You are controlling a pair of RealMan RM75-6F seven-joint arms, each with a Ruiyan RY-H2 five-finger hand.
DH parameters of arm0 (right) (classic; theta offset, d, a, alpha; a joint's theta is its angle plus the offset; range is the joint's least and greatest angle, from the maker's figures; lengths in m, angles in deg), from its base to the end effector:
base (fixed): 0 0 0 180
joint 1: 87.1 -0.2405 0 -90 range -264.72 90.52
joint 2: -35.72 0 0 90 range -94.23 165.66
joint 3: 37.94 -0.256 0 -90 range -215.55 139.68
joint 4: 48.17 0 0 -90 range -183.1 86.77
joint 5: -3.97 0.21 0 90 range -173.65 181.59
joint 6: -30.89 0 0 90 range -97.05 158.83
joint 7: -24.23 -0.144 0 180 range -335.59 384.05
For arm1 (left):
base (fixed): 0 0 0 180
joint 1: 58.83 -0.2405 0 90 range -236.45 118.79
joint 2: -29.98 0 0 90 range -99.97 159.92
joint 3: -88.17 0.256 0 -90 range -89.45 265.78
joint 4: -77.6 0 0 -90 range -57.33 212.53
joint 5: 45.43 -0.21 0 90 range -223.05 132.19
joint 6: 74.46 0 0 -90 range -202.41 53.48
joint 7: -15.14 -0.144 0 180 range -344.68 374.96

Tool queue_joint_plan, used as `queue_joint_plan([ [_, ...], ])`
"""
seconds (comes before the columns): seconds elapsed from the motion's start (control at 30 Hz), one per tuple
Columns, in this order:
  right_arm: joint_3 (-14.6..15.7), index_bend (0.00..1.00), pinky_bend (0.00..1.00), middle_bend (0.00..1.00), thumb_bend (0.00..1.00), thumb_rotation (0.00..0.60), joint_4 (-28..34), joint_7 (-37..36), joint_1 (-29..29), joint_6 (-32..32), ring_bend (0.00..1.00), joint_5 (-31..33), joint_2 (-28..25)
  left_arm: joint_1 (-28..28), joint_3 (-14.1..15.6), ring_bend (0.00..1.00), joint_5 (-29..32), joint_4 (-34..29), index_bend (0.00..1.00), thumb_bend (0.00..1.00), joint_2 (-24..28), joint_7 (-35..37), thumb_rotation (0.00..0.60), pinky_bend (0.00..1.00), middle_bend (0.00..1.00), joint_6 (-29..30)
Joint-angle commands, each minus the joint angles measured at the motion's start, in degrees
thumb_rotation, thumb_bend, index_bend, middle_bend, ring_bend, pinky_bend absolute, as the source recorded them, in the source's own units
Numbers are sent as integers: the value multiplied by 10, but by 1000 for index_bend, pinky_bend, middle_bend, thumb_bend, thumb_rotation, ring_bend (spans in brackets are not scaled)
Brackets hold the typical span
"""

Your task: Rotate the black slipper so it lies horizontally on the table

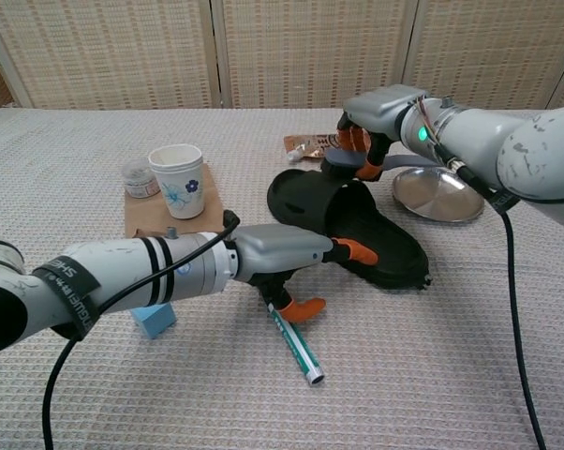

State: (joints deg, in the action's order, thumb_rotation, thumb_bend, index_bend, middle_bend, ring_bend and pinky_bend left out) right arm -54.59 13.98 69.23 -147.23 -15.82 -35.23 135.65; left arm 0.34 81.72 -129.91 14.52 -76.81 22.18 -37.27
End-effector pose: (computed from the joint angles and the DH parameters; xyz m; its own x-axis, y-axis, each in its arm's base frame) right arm -0.1004 -0.4375 -0.0440 0.6981 -0.1854 0.6915 -0.7112 -0.2908 0.6400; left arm -0.0593 0.3300 -0.1406 0.5430 0.4562 0.7050 0.6975 -0.7125 -0.0762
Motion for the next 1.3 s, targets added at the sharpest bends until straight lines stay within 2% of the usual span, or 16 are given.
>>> queue_joint_plan([
  [0.03, 0, 905, 897, 615, 440, 600, 3, 8, -9, 1, 578, 13, 4, 1, 1, 0, -3, -2, 0, 573, 3, -2, 600, 112, 0, 6],
  [0.4, 5, 905, 897, 615, 440, 600, -2, -30, -16, -6, 578, -17, 16, 1, 10, 0, -11, -24, 0, 569, 12, -2, 600, 112, 0, 27],
  [0.8, 47, 905, 897, 617, 440, 600, 11, 40, -26, 19, 578, 21, -25, 4, 14, 0, -7, -16, 0, 572, 7, 3, 600, 112, 0, 26],
  [1.3, 20, 905, 897, 619, 440, 600, 27, -25, -45, 24, 578, 25, -12, 5, 19, 0, -18, -15, 0, 568, 17, 23, 600, 114, 0, 44],
])
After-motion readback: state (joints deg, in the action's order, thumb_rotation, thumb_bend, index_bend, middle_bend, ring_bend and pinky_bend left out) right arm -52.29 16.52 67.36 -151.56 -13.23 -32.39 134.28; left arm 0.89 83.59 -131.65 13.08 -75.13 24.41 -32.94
